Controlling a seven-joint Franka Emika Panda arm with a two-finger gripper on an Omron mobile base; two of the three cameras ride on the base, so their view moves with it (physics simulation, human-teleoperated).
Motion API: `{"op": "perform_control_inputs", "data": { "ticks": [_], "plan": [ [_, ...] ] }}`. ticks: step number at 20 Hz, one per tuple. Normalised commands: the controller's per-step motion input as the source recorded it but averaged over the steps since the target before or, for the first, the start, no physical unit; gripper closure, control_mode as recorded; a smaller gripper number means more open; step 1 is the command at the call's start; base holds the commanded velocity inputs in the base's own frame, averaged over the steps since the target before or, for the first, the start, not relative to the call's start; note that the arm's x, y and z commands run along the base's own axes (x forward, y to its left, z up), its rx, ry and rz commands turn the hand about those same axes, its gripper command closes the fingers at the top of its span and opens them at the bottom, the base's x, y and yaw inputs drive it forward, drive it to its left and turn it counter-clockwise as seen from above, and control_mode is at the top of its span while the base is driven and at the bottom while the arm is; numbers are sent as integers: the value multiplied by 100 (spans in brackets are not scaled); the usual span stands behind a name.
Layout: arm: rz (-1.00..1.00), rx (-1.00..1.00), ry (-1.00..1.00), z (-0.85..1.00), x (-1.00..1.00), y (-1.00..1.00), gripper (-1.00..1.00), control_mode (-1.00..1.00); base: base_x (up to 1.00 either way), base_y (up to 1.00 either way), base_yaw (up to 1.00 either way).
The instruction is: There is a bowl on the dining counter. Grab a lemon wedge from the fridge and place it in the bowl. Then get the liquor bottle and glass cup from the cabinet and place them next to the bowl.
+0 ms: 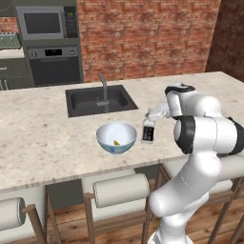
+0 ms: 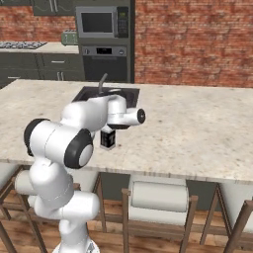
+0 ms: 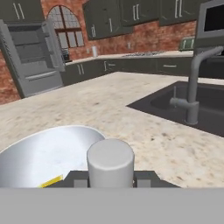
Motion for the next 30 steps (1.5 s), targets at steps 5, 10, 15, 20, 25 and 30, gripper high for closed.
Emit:
{"op": "perform_control_inputs", "data": {
  "ticks": [5,10,15,20,25,30],
  "plan": [
    [5,0,0,-11,8,14,100,-100,0,0,0],
    [5,0,0,-17,10,12,100,-100,0,0,0],
    [6,0,-4,-31,11,4,100,-100,0,0,0],
    [7,0,-10,-38,2,0,100,-100,0,0,0],
    [6,0,-7,-46,1,0,100,-100,0,0,0],
    [1,0,-1,-22,-13,0,-100,-100,0,0,0]
  ]
}}
